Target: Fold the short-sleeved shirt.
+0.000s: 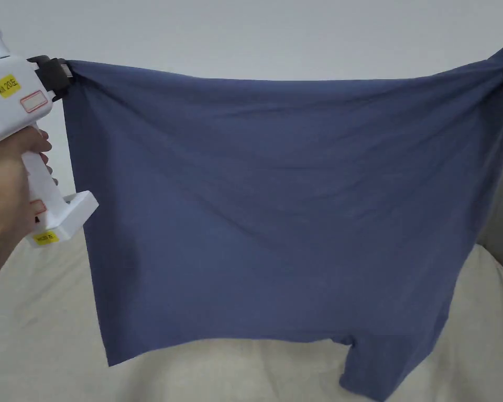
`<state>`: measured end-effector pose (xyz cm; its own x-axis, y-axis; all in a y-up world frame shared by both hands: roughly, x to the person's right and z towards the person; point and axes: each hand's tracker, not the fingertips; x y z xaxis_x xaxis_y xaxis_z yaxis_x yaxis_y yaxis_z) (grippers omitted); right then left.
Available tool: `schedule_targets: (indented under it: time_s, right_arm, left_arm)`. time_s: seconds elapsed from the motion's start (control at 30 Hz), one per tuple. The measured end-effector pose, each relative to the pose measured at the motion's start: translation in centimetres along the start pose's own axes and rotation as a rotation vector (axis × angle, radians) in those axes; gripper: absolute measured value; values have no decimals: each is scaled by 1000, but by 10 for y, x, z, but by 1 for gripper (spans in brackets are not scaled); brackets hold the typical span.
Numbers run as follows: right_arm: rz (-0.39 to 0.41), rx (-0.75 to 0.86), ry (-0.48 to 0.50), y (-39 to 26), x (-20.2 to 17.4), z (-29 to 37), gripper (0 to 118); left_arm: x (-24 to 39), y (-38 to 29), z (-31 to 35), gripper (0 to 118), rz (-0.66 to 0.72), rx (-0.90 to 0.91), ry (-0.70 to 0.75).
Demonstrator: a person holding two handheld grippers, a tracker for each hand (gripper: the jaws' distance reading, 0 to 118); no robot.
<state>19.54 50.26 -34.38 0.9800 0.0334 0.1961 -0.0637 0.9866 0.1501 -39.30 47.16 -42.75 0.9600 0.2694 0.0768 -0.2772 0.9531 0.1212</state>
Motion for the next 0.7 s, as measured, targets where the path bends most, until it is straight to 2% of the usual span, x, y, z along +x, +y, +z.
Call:
schedule_targets:
  time_s: [0.07, 0.13, 0.27, 0.3, 0.43, 0.53, 0.6, 0.63, 0.7]
  right_arm:
    - [-45, -21, 6, -3, 0, -23, 0]
    - [-51, -29, 4, -9, 1, -45, 0]
    - [-8, -34, -30, -25, -3, -83, 0]
    - [40, -75, -33, -24, -4, -93, 0]
    - [34, -33, -11, -40, -6, -108, 0]
    - [20, -60, 27, -66, -3, -101, 0]
    - [-44, -47, 63, -97, -4, -76, 0]
    - [-50, -82, 100, -118, 0, -64, 0]
    - [-71, -133, 97, -156, 3, -37, 0]
  left_arm:
    - [1, -3, -19, 3, 0, -13, -11]
    - [2, -5, -36, 3, -2, -15, -12]
    - [4, -12, -72, 3, -5, -52, 18]
    - [4, -16, -81, 3, 13, -55, 12]
    - [2, -34, -95, 3, -3, -64, 16]
    - [-14, -54, -89, 3, 73, -53, -17]
    - [-29, -76, -75, 3, 107, -43, -14]
    - [-38, -91, -64, 3, 87, -75, -22]
    - [-48, -115, -38, 3, -21, -92, -17]
